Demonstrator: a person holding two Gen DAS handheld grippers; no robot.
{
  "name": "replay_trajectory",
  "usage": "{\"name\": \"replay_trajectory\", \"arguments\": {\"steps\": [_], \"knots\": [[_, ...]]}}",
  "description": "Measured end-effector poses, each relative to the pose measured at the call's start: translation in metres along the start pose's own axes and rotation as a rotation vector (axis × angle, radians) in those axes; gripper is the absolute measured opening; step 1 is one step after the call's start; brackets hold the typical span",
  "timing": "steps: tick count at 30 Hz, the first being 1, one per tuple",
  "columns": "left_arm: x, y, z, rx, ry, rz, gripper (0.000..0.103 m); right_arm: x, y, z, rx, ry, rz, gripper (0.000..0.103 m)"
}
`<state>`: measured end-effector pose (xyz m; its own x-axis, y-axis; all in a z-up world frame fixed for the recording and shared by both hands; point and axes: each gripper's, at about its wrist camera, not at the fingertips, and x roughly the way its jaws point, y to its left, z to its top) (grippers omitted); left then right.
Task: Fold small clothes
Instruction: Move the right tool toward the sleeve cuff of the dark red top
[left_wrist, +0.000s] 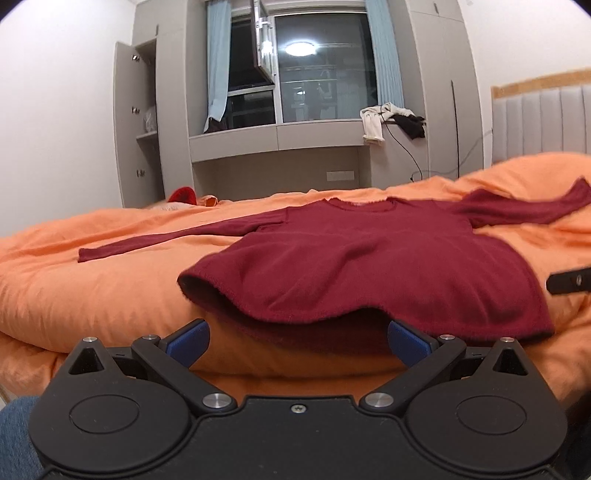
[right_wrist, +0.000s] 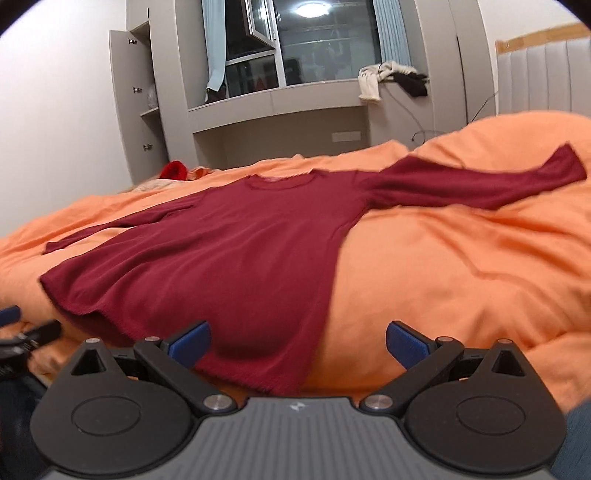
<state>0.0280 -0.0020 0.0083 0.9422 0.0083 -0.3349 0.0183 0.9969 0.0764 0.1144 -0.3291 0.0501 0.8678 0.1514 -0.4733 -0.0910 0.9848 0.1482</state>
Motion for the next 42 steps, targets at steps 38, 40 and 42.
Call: {"name": "replay_trajectory", "arguments": {"steps": [38,40,42], "knots": [[0.264,-0.066,0.126,0.061,0.194,-0.085,0.102,0.14,-0.234,0.147,0.425,-0.168,-0.479,0.103],[0.274,-0.059,0.124,0.018,0.242,-0.081,0.102,0.148,-0.254,0.149,0.428,-0.19,-0.583,0.103],[0.28,-0.051,0.123,-0.017,0.26,-0.089,0.102,0.154,-0.272,0.147,0.437,-0.202,-0.656,0.103]]}}
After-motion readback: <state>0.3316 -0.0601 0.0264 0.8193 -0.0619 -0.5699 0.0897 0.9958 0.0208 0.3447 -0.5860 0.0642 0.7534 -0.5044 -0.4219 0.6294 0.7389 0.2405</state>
